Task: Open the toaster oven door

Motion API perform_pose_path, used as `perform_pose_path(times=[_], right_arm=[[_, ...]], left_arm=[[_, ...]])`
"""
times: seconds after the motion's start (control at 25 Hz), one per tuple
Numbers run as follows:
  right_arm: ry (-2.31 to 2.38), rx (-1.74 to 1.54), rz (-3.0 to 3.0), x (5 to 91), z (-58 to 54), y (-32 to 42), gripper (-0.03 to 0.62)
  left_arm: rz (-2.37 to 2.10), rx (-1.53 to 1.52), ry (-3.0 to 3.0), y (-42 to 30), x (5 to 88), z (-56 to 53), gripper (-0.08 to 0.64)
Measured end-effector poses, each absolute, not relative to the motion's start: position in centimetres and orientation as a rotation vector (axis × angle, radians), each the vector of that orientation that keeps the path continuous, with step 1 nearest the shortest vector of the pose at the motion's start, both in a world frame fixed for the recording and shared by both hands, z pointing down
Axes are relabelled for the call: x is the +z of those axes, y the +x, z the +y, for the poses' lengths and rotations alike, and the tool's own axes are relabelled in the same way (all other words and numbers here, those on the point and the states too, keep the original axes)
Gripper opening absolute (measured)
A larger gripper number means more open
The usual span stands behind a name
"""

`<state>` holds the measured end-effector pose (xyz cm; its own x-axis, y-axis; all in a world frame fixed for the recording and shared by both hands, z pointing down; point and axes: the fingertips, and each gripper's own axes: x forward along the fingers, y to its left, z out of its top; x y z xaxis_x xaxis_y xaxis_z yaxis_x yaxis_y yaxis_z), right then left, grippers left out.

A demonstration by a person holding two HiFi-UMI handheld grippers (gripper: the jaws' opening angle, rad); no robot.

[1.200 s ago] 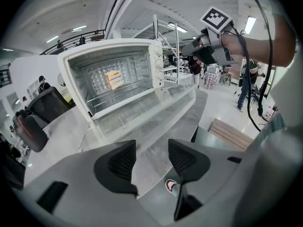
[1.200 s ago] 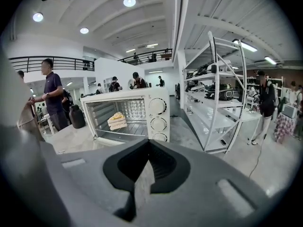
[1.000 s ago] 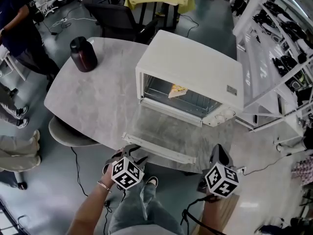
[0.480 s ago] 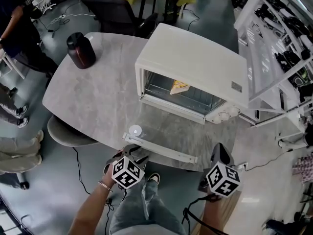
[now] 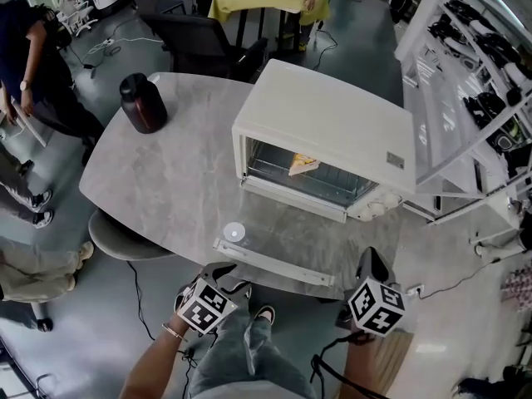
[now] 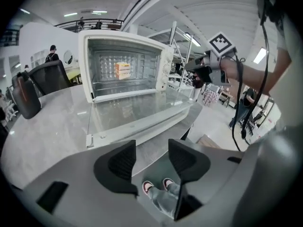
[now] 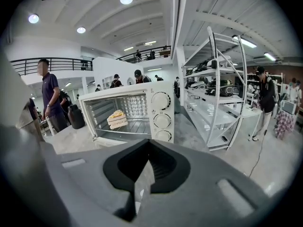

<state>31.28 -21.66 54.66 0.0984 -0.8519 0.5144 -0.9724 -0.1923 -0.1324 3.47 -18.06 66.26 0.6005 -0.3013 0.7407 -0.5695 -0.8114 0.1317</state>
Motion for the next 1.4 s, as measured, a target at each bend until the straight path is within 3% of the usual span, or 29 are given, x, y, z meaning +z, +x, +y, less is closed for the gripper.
perform_pose_path(times=[0.52,0.92,1.4], right_arm=[[2.211,0.599,-1.906,47.5,-22.6,31.8,0.005],[2.334,0.395,-1.962,39.7,-23.4,33.3,0.005],[2.391,0.309,-1.988,37.1,-24.3,34.5,0.005]], left_arm=[[-1.117,0.378,2.539,1.9,48.7,-26.3,0.021],[-1.424,0.051,2.584,1.1,37.8,-33.8,0.006],[-1.517,-0.048,2.563,1.6,34.8,-37.0,0.005]])
